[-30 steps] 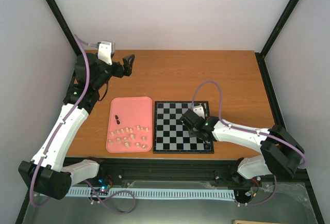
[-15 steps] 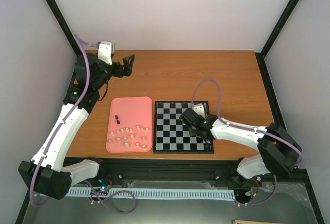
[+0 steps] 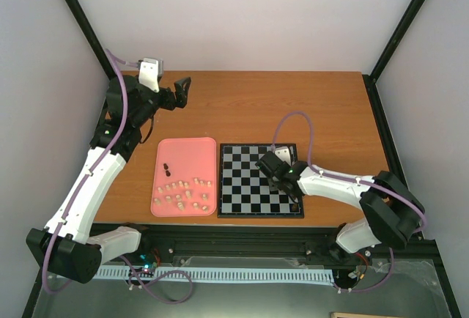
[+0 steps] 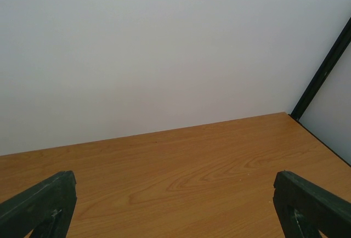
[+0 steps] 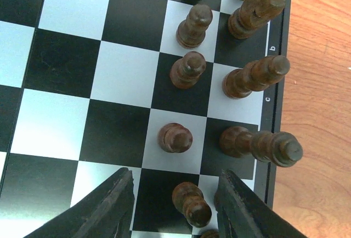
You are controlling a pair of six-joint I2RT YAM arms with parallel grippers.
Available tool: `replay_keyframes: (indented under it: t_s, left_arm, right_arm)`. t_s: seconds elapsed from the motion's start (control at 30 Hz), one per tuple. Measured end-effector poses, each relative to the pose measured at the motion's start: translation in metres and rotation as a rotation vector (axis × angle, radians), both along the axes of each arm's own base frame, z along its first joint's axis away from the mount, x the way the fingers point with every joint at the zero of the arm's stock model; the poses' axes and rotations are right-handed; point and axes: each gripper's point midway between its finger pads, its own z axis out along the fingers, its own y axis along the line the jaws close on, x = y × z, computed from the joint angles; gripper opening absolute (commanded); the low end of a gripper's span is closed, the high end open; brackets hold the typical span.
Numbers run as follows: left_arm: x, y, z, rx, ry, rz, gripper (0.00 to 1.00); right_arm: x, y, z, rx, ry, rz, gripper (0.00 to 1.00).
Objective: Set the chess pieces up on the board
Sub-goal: Adjust the chess piece on the chessboard.
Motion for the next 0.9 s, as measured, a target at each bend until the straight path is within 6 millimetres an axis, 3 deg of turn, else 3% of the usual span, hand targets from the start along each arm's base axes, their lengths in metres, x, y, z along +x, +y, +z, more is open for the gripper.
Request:
replay_keyframes:
  t_s: [0.9]
  left_arm:
    - [0.001, 0.0, -0.001, 0.002, 0.004, 0.003, 1.0]
  right_arm:
    - [-0.001, 0.011, -0.003, 0.048, 0.021, 0.031, 0.42]
